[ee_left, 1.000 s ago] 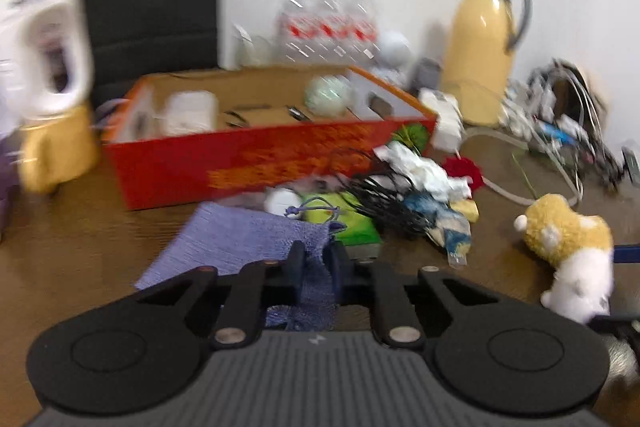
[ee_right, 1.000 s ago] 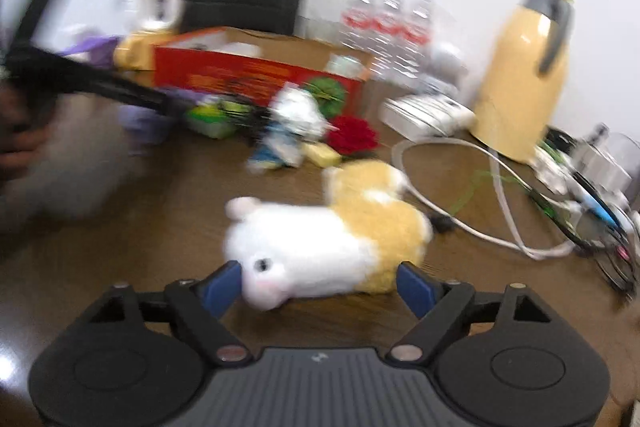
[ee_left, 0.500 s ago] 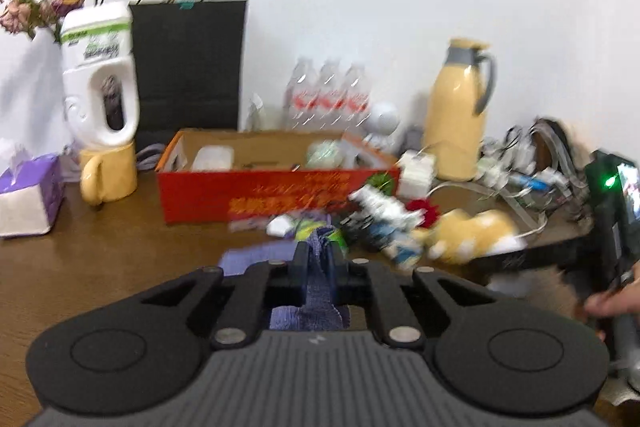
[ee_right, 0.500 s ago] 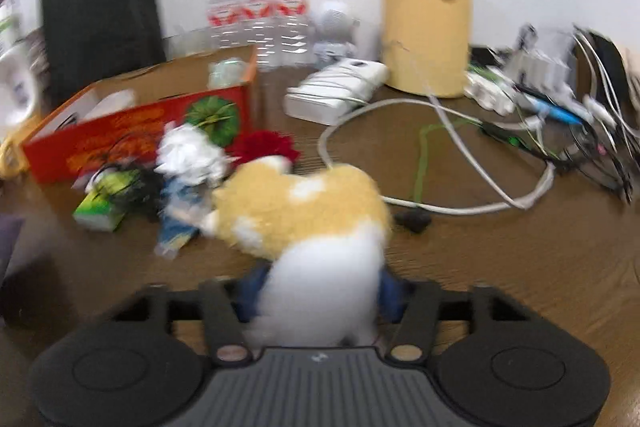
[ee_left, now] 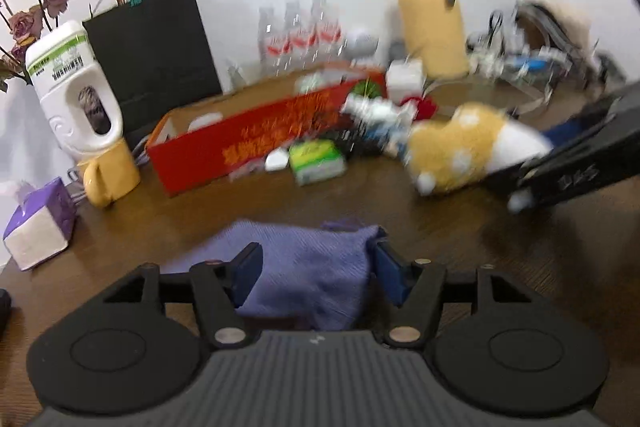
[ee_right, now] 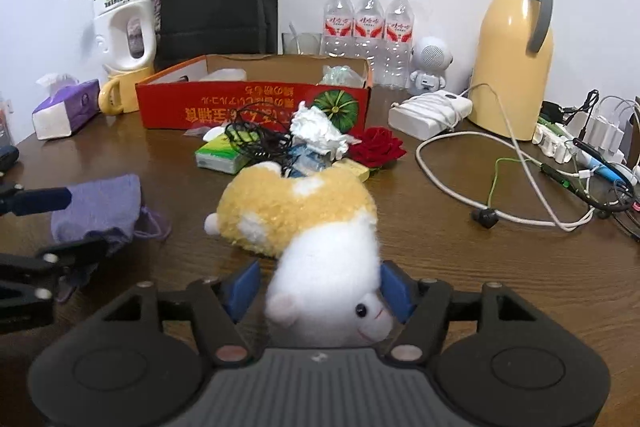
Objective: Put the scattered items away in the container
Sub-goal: 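Grasp the purple cloth pouch with the left tool while the right grasps the plush sheep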
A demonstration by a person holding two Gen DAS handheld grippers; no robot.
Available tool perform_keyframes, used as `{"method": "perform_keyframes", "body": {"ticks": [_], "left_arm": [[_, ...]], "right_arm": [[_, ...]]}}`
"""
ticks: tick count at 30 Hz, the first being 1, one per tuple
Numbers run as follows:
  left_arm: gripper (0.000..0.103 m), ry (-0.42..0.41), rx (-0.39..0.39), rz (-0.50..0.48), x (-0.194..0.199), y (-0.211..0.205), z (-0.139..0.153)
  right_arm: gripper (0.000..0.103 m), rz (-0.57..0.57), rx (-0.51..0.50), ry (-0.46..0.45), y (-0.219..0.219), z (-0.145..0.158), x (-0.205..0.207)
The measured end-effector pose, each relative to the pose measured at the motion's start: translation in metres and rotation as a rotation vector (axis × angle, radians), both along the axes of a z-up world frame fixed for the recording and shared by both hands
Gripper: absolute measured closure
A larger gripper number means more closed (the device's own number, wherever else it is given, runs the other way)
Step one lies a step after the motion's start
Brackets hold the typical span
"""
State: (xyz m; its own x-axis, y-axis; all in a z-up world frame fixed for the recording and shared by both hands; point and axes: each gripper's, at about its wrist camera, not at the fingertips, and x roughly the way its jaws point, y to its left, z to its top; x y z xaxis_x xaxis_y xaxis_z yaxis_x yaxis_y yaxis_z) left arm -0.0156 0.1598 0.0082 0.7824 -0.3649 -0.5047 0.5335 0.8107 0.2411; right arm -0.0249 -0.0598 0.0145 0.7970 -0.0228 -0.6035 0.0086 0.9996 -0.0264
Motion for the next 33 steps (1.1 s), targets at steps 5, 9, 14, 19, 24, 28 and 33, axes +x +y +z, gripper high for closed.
{"method": "perform_keyframes", "body": {"ticks": [5, 9, 14, 19, 24, 28, 33], "left_arm": [[0.014, 0.112, -0.147, 0.017, 0.011, 0.016, 0.011], [0.038, 0.204, -0.101, 0.057, 0.023, 0.011, 0.003], [0.06, 0.243, -0.153, 0.118, 0.029, 0.02, 0.002], [0.082, 0.209, -0.186, 0.116, 0.024, 0.025, 0.009], [0.085, 0.098, -0.217, 0.095, 0.002, 0.026, 0.025], [0.085, -0.008, -0.239, 0.054, -0.023, 0.024, 0.045], [0.085, -0.051, -0.28, 0.048, -0.029, 0.024, 0.068]], "right_arm": [[0.036, 0.011, 0.016, -0.007, 0.002, 0.0, 0.0], [0.036, 0.003, 0.038, -0.002, 0.0, -0.003, 0.004], [0.036, 0.011, 0.036, -0.002, 0.0, -0.006, 0.005], [0.051, 0.002, 0.044, 0.001, -0.002, -0.007, 0.005], [0.054, -0.013, 0.06, -0.021, -0.003, -0.004, -0.004], [0.055, -0.012, 0.071, -0.102, 0.001, 0.01, -0.023], [0.055, -0.025, 0.073, -0.186, 0.002, 0.035, -0.033]]}}
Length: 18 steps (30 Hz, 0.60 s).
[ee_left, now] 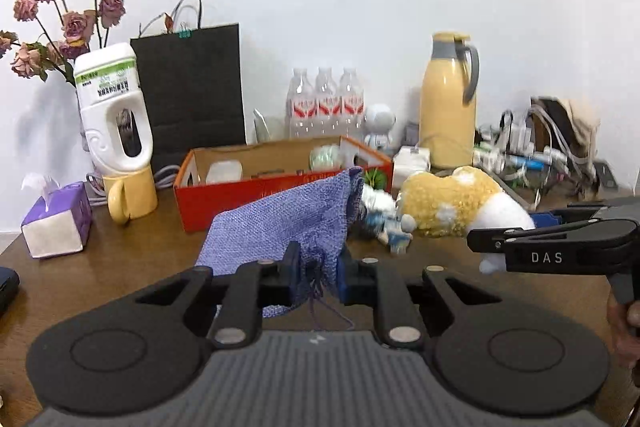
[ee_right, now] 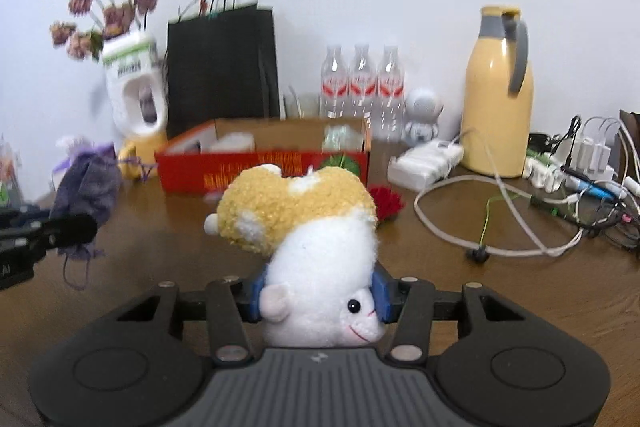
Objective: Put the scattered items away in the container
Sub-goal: 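Grasp the purple cloth pouch with the left tool while the right grasps the plush sheep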
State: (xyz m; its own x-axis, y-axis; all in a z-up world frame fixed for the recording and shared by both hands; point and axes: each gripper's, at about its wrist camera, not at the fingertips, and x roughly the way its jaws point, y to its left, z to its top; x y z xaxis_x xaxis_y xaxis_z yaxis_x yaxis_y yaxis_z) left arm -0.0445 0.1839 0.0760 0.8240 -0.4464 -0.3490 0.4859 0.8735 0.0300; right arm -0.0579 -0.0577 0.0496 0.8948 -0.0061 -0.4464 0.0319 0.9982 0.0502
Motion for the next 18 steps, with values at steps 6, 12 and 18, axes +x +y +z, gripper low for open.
{"method": "perform_keyframes", "body": {"ticks": [6, 12, 18], "left_arm": [[0.085, -0.055, -0.037, 0.033, 0.055, -0.022, 0.029], [0.085, -0.035, -0.061, 0.118, 0.14, -0.052, 0.048], [0.085, 0.076, -0.036, 0.127, 0.23, -0.067, 0.054]], "right_arm": [[0.055, -0.004, 0.02, -0.038, -0.008, 0.034, 0.047], [0.055, -0.022, 0.059, -0.069, -0.014, 0.066, 0.145], [0.055, 0.002, 0.084, 0.038, -0.021, 0.071, 0.241]]}}
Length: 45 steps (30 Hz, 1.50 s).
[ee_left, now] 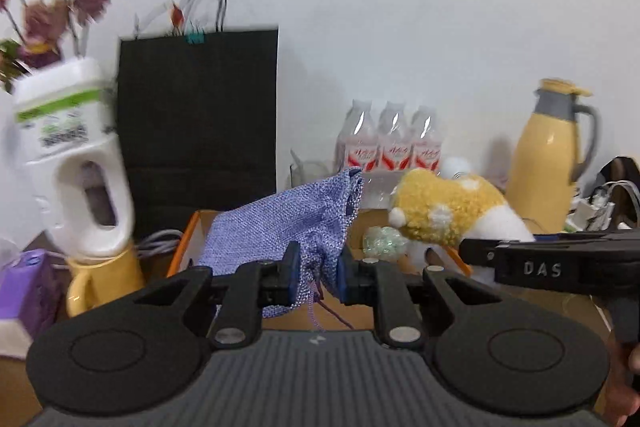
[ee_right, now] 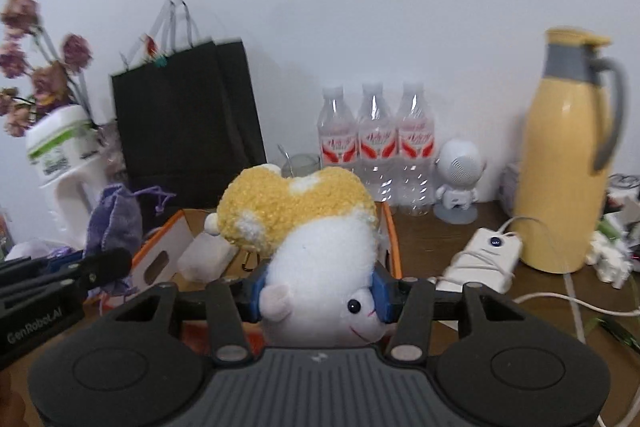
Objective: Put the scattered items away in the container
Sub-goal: 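Grasp the purple cloth pouch with the left tool while the right grasps the plush sheep, then lower pouch and sheep into the cardboard box and open both tools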
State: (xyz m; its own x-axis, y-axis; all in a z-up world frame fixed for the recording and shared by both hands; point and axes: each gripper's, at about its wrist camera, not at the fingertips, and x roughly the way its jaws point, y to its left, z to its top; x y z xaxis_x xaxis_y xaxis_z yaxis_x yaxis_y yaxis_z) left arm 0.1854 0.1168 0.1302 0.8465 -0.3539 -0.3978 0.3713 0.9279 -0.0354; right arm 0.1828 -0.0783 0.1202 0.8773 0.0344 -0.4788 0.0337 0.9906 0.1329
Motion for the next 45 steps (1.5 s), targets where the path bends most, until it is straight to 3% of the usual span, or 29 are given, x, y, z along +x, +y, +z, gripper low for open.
{"method": "perform_keyframes", "body": {"ticks": [5, 9, 13, 16, 20, 24, 28, 30, 32, 34, 41, 45], "left_arm": [[0.084, 0.224, -0.02, 0.002, 0.078, -0.017, -0.014], [0.084, 0.342, 0.034, 0.017, 0.113, -0.026, -0.034], [0.084, 0.396, 0.116, 0.015, 0.125, -0.036, -0.053], [0.083, 0.48, 0.147, -0.011, 0.138, -0.044, -0.068], [0.081, 0.55, 0.191, -0.02, 0.146, -0.055, -0.085], [0.076, 0.583, 0.185, -0.016, 0.149, -0.055, -0.085], [0.054, 0.589, 0.141, -0.051, 0.146, -0.043, -0.067], [0.046, 0.583, 0.14, -0.067, 0.147, -0.04, -0.054], [0.018, 0.584, 0.143, -0.068, 0.149, -0.034, -0.038], [0.009, 0.587, 0.154, -0.067, 0.15, -0.029, -0.022], [0.0, 0.551, 0.177, 0.039, 0.152, -0.013, 0.03], [0.0, 0.563, 0.168, 0.097, 0.149, -0.004, 0.039]], "right_arm": [[0.055, 0.0, 0.118, 0.208, -0.015, -0.018, 0.082], [0.055, -0.011, 0.09, 0.355, -0.014, -0.035, 0.121], [0.054, -0.017, 0.043, 0.465, -0.003, -0.051, 0.136], [0.054, -0.023, 0.028, 0.528, 0.005, -0.063, 0.143], [0.052, -0.071, -0.014, 0.557, 0.007, -0.069, 0.152], [0.05, -0.085, -0.029, 0.6, 0.008, -0.069, 0.155], [0.043, -0.088, -0.002, 0.604, -0.001, -0.054, 0.152], [0.03, -0.087, 0.017, 0.602, -0.007, -0.042, 0.15], [0.027, -0.078, 0.03, 0.583, -0.013, -0.026, 0.149], [0.024, -0.083, 0.04, 0.563, -0.016, -0.01, 0.147], [0.018, -0.02, 0.025, 0.524, -0.011, 0.043, 0.137], [0.017, -0.002, 0.017, 0.512, -0.004, 0.052, 0.13]]}}
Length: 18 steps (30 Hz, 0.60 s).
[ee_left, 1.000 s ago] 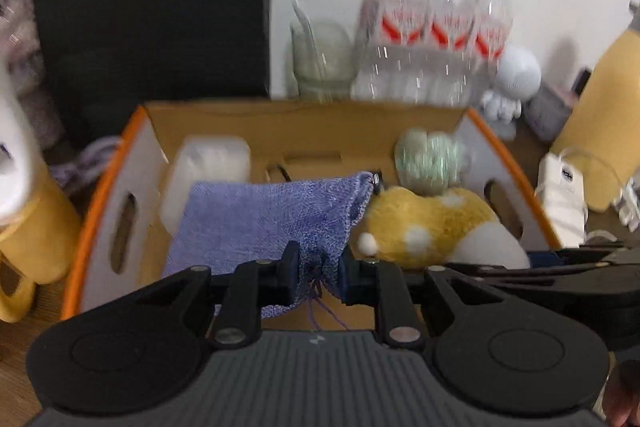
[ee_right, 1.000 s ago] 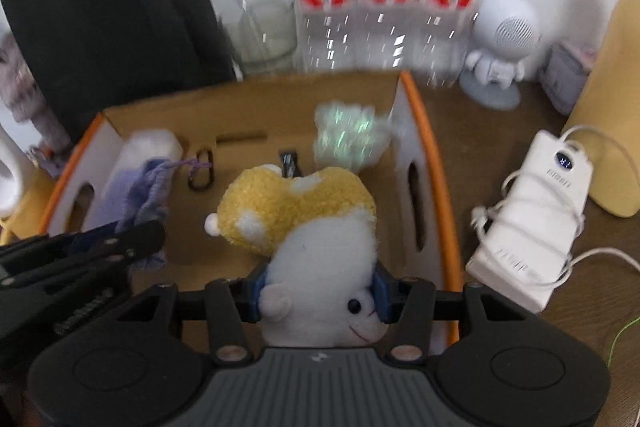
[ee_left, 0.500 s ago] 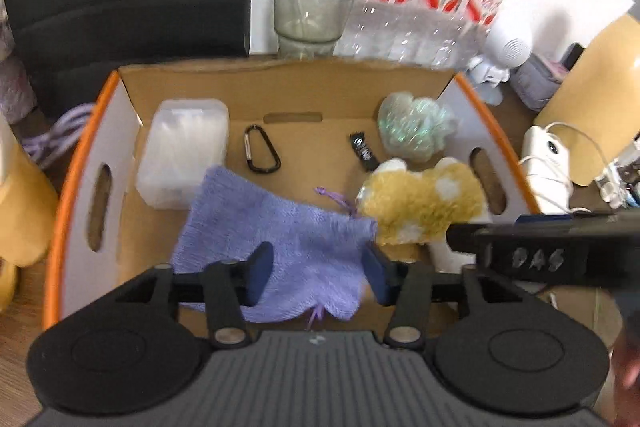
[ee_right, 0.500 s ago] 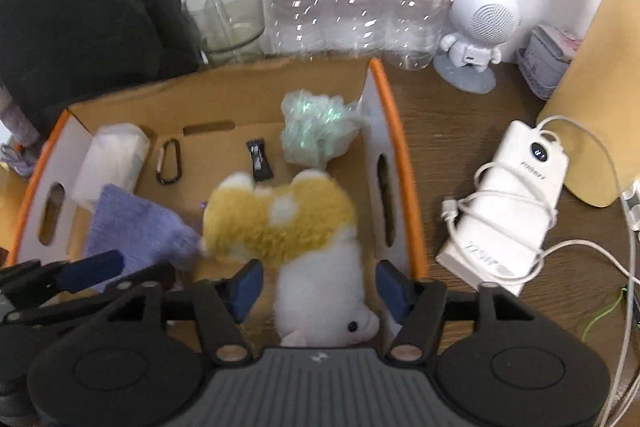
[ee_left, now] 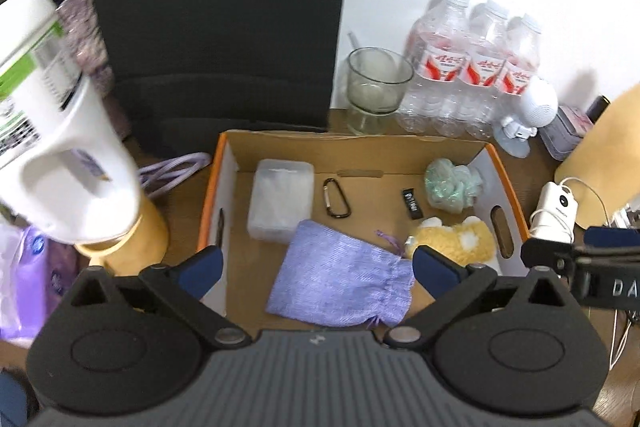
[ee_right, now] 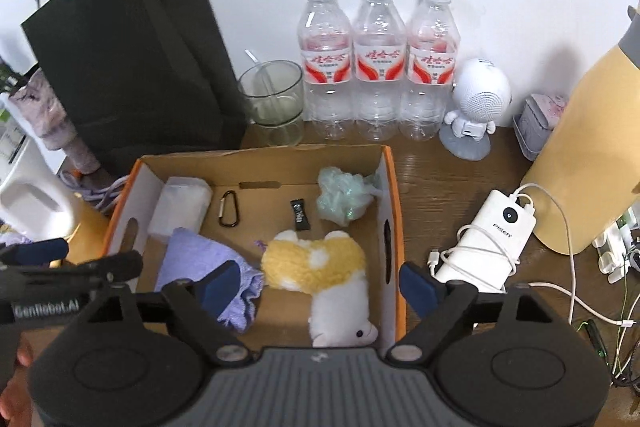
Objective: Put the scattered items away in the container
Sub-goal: 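Lower pouch and sheep into the cardboard box and open both tools, then withdraw both tools from the box toward the green tissue packet and earphones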
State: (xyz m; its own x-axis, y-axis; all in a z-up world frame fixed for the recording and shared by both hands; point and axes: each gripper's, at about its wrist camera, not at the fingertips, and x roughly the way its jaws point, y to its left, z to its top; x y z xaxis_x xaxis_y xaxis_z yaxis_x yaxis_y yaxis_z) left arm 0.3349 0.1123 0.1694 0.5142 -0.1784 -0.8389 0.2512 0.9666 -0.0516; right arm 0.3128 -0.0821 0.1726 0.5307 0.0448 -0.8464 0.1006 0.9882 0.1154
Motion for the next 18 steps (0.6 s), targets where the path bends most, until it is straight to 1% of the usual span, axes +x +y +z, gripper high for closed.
{"method": "perform_keyframes", "body": {"ticks": [6, 8, 10, 13, 16, 18], "left_arm": [[0.0, -0.022, 0.01, 0.003, -0.012, 0.003, 0.003], [0.0, -0.061, 0.016, 0.01, -0.02, 0.004, 0.003], [0.0, -0.158, 0.009, 0.025, -0.036, 0.006, 0.001], [0.0, -0.293, 0.0, 0.03, -0.06, 0.006, -0.008], [0.0, -0.459, 0.046, 0.029, -0.085, 0.001, -0.022], [0.0, -0.528, 0.037, 0.018, -0.096, 0.001, -0.029]], "right_arm": [[0.017, 0.014, -0.006, -0.017, 0.01, 0.003, -0.009], [0.017, 0.025, -0.008, -0.045, 0.014, 0.002, -0.014], [0.017, 0.04, -0.013, -0.109, 0.018, 0.002, -0.023], [0.017, 0.047, -0.053, -0.236, 0.024, -0.007, -0.043], [0.017, 0.032, -0.074, -0.337, 0.027, -0.022, -0.061], [0.017, 0.029, -0.072, -0.379, 0.025, -0.031, -0.07]]}}
